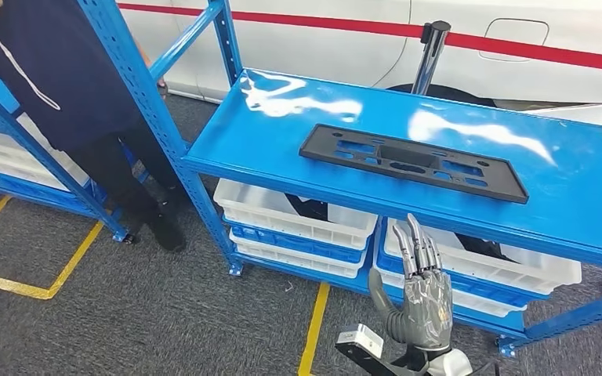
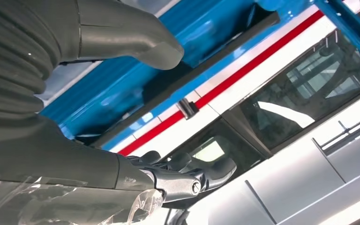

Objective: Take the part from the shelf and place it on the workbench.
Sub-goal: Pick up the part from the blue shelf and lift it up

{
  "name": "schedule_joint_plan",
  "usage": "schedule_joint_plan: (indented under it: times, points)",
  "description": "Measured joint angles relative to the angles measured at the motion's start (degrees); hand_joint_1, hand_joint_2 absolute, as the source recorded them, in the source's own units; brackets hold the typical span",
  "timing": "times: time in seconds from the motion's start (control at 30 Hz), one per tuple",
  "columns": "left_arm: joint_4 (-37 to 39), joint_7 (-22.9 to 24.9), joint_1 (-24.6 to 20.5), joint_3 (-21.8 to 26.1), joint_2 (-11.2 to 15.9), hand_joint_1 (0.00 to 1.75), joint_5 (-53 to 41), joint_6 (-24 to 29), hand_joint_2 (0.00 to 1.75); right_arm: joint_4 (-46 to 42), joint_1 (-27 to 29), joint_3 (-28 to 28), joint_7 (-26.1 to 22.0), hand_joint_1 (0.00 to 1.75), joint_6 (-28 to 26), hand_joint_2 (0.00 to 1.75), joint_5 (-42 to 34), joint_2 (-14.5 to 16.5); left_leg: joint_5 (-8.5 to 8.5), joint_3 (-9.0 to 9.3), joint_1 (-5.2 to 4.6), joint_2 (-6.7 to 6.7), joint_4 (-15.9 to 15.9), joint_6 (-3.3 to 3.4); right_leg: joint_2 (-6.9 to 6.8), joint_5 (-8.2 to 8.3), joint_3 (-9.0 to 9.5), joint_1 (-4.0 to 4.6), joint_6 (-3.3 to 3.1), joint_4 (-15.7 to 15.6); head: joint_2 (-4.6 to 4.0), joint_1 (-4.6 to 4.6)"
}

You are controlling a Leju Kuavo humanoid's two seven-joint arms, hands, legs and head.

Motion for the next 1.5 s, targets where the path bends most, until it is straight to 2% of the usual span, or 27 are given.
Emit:
schedule_joint_plan:
  times: [0.07, 0.13, 0.17, 0.2, 0.27, 0.33, 0.4, 0.5, 0.57, 0.63, 0.67, 0.7, 0.73, 0.8, 0.87, 0.9, 0.97, 1.03, 1.07, 1.13, 1.17, 1.2, 1.23, 1.3, 1.33, 1.37, 1.5]
  points:
    - [0.0, 0.0, -0.1, 0.0, 0.0, 0.00, 0.0, -0.1, 0.00, 0.0, -0.1, 0.0, 0.0, 0.00, 0.1, 1.75, 0.0, -0.2, -0.29, 1.01, 0.14, 0.01, -0.5, 0.50, -0.18, -2.52, -3.17, 0.09, 0.23, 6.4, 0.00, 0.09]
    - [0.0, 0.0, -0.1, -0.1, -0.1, 0.00, 0.0, -0.1, 0.00, 0.0, 0.0, 0.0, 0.1, 0.00, 0.2, 1.75, 0.0, -0.3, -0.82, 1.61, 0.09, -0.02, -0.5, 0.84, -0.19, -4.40, -8.31, 0.10, 0.37, 14.2, 0.01, 0.10]
    - [0.0, 0.0, 0.0, -0.2, -0.2, 0.00, 0.0, -0.1, 0.00, 0.1, 0.2, 0.0, 0.1, 0.00, 0.2, 1.75, 0.0, -0.4, -1.15, 1.98, 0.09, -0.06, -0.5, 0.87, -0.21, -3.91, -10.07, 0.06, 0.46, 16.0, 0.01, 0.10]
    - [0.0, 0.0, 0.1, -0.3, -0.2, 0.00, 0.0, -0.1, 0.00, 0.1, 0.2, 0.0, 0.1, 0.00, 0.2, 1.75, 0.0, -0.4, -1.53, 2.44, 0.14, -0.12, -0.5, 0.81, -0.23, -2.28, -10.70, -0.02, 0.54, 15.4, 0.01, 0.11]
    - [0.0, 0.0, 0.1, -0.6, -0.2, 0.00, 0.0, -0.1, 0.00, 0.1, 0.3, 0.0, 0.5, 0.00, 0.3, 1.75, 0.5, -0.5, -2.46, 3.46, 0.22, -0.20, -0.4, 0.42, -0.40, 2.88, -8.94, -0.29, 0.72, 8.8, 0.01, 0.12]
    - [0.0, 0.0, 0.0, -0.8, -0.2, 0.00, 0.0, -0.1, 0.00, 0.2, 0.3, -0.1, 1.4, 0.00, 0.4, 1.75, 1.4, -0.6, -3.66, 3.96, -0.05, -0.24, 0.0, -0.19, -0.48, 5.67, -6.41, -0.49, 0.58, 2.1, 0.01, 0.14]
    - [0.0, 0.0, -0.1, -0.9, -0.2, 0.00, 0.2, -0.1, 0.00, 0.2, 0.4, -0.4, 2.4, 0.00, 0.5, 1.75, 2.1, -0.7, -4.51, 4.07, -0.31, -0.22, 0.2, -0.61, -0.34, 5.37, -5.62, -0.41, -0.16, 0.3, 0.01, 0.11]
    - [0.0, 0.0, -0.1, -1.0, -0.1, 0.00, 0.4, -0.1, 0.00, 0.3, 0.5, -0.9, 3.3, 0.00, 0.5, 1.75, 2.4, -1.0, -5.73, 3.82, 0.00, -0.20, 1.6, -1.24, -0.23, 4.86, -5.43, -0.42, -1.25, 0.4, 0.01, 0.03]
    - [0.0, 0.0, -0.2, -1.0, -0.1, 0.00, 0.6, -0.1, 0.00, 0.4, 0.5, -1.3, 3.5, 0.00, 0.5, 1.75, 2.3, -1.1, -8.53, 0.79, 0.29, -0.18, 7.9, -1.96, -0.23, 4.56, -5.08, -0.48, -1.72, 0.3, 0.01, -0.08]
    - [0.0, -0.1, -0.3, -1.0, -0.1, 0.00, 0.7, -0.1, 0.00, 0.4, 0.6, -1.5, 3.6, 0.00, 0.5, 1.75, 2.3, -1.3, -11.32, -4.28, 0.50, -0.16, 16.4, -2.37, -0.23, 4.16, -4.73, -0.36, -1.98, 0.3, 0.01, -0.14]
    - [0.0, -0.1, -0.4, -1.0, -0.1, 0.00, 0.7, -0.1, 0.00, 0.4, 0.7, -1.6, 3.6, 0.00, 0.5, 1.75, 2.3, -1.3, -11.45, -6.11, 0.52, -0.15, 18.9, -2.34, -0.21, 3.91, -4.44, -0.26, -2.03, 0.3, 0.01, -0.14]
    - [0.0, -0.1, -0.4, -1.0, -0.1, 0.00, 0.7, -0.1, 0.00, 0.4, 0.7, -1.6, 3.6, 0.00, 0.5, 1.75, 2.3, -1.4, -10.34, -6.81, 0.44, -0.18, 18.9, -2.10, -0.16, 3.63, -4.04, -0.14, -2.05, 0.3, 0.01, -0.14]
    - [0.0, 0.0, -0.3, -1.0, -0.1, 0.00, 0.7, -0.1, 0.00, 0.4, 0.8, -1.6, 3.7, 0.00, 0.6, 1.75, 2.3, -1.4, -8.20, -6.41, 0.30, -0.19, 16.7, -1.67, -0.08, 3.34, -3.57, 0.01, -2.06, 0.3, 0.01, -0.14]
    - [0.0, 0.0, -0.1, -1.1, 0.0, 0.00, 0.8, -0.1, 0.00, 0.4, 0.8, -1.7, 3.7, 0.00, 0.8, 1.75, 2.3, -1.5, -3.02, -3.60, -0.30, -0.23, 8.3, -0.09, 0.10, 2.75, -2.59, 0.31, -2.04, 0.2, 0.01, -0.12]
    - [0.0, 0.0, -0.2, -1.1, 0.1, 0.00, 0.8, -0.1, 0.00, 0.4, 0.7, -2.0, 3.9, 0.00, 1.1, 1.75, 2.2, -1.6, -0.75, -1.47, -0.90, 0.01, 2.7, 1.22, 0.19, 2.28, -2.14, 0.37, -1.73, 0.1, 0.01, -0.08]
    - [0.0, 0.0, -0.2, -1.1, 0.1, 0.00, 0.9, -0.1, 0.00, 0.4, 0.8, -2.1, 3.9, 0.00, 1.2, 1.75, 2.2, -1.6, -0.87, -1.15, -1.12, 0.12, 2.1, 1.47, 0.21, 2.12, -2.09, 0.31, -1.51, 0.0, 0.01, -0.05]
    - [0.0, 0.0, -0.2, -1.2, 0.0, 0.00, 0.9, -0.1, 0.00, 0.4, 0.8, -2.3, 4.0, 0.00, 1.3, 1.75, 2.1, -1.8, -0.77, -0.60, -1.04, 0.21, 1.3, 1.37, 0.15, 1.83, -1.90, 0.26, -0.97, 0.0, 0.01, -0.05]
    - [0.0, 0.0, -0.1, -1.2, 0.0, 0.00, 0.9, -0.1, 0.00, 0.4, 0.8, -2.4, 4.1, 0.00, 1.3, 1.75, 2.1, -1.8, -0.55, 0.33, -0.64, 0.20, 0.2, 1.39, -0.04, 0.52, -2.64, 0.36, -0.51, 2.3, 0.01, -0.02]
    - [0.1, 0.0, -0.1, -1.2, 0.0, 0.00, 1.0, -0.1, 0.00, 0.4, 0.9, -2.5, 4.1, 0.00, 1.3, 1.75, 2.1, -1.9, -0.54, 0.79, -0.46, 0.22, -0.1, 1.45, -0.09, -0.91, -4.07, 0.36, -0.31, 5.3, 0.01, 0.00]
    - [0.1, 0.0, -0.2, -1.3, -0.1, 0.00, 0.9, -0.1, 0.00, 0.4, 1.0, -2.6, 4.1, 0.00, 1.4, 1.75, 2.0, -2.2, -0.90, 1.24, -0.46, 0.19, -0.2, 1.72, -0.12, -3.94, -8.41, 0.31, 0.13, 13.1, 0.01, 0.03]
    - [0.1, 0.0, -0.1, -1.3, -0.2, 0.00, 0.9, -0.1, 0.00, 0.5, 1.1, -2.6, 4.1, 0.00, 1.4, 1.75, 2.0, -2.3, -1.14, 1.47, -0.42, 0.16, -0.2, 1.71, -0.13, -4.49, -10.31, 0.21, 0.39, 15.9, 0.01, 0.04]
    - [0.1, 0.0, 0.0, -1.3, -0.2, 0.00, 0.9, -0.1, 0.00, 0.6, 1.2, -2.7, 4.1, 0.00, 1.4, 1.75, 2.0, -2.3, -1.41, 1.75, -0.34, 0.11, -0.1, 1.59, -0.16, -3.80, -11.20, 0.06, 0.65, 16.5, 0.01, 0.04]
    - [0.1, 0.0, 0.0, -1.3, -0.2, 0.00, 1.0, -0.1, 0.00, 0.6, 1.3, -2.7, 4.1, 0.00, 1.5, 1.75, 2.0, -2.3, -1.74, 2.13, -0.21, 0.07, -0.1, 1.38, -0.23, -2.02, -10.91, -0.15, 0.93, 14.9, 0.01, 0.05]
    - [0.1, 0.0, 0.1, -1.3, -0.2, 0.00, 1.0, -0.1, 0.00, 0.7, 1.5, -2.8, 4.2, 0.00, 1.6, 1.75, 2.0, -2.3, -2.71, 2.84, 0.00, 0.01, 0.3, 0.68, -0.43, 2.62, -7.73, -0.72, 1.64, 7.1, 0.01, 0.05]
    - [0.1, 0.0, 0.0, -1.3, -0.2, 0.00, 1.0, -0.1, 0.00, 0.7, 1.4, -2.8, 4.2, 0.00, 1.7, 1.75, 2.1, -2.4, -3.35, 2.92, -0.05, -0.02, 0.7, 0.29, -0.38, 3.96, -6.25, -0.92, 1.70, 3.7, 0.01, 0.08]
    - [0.1, 0.0, -0.1, -1.4, -0.2, 0.00, 1.0, -0.1, 0.00, 0.8, 1.4, -2.9, 4.3, 0.00, 1.8, 1.75, 2.3, -2.4, -3.86, 2.88, -0.15, -0.04, 1.1, -0.04, -0.29, 4.47, -5.34, -1.04, 1.48, 1.7, 0.01, 0.07]
    - [0.1, -0.1, -0.2, -1.4, -0.1, 0.00, 1.2, -0.1, 0.00, 1.0, 1.6, -3.1, 6.4, 0.00, 3.5, 1.75, 9.7, -2.5, -4.97, 2.59, -0.13, -0.08, 2.1, -0.63, 0.00, 3.81, -4.97, -0.96, -0.23, 1.1, 0.01, -0.02]
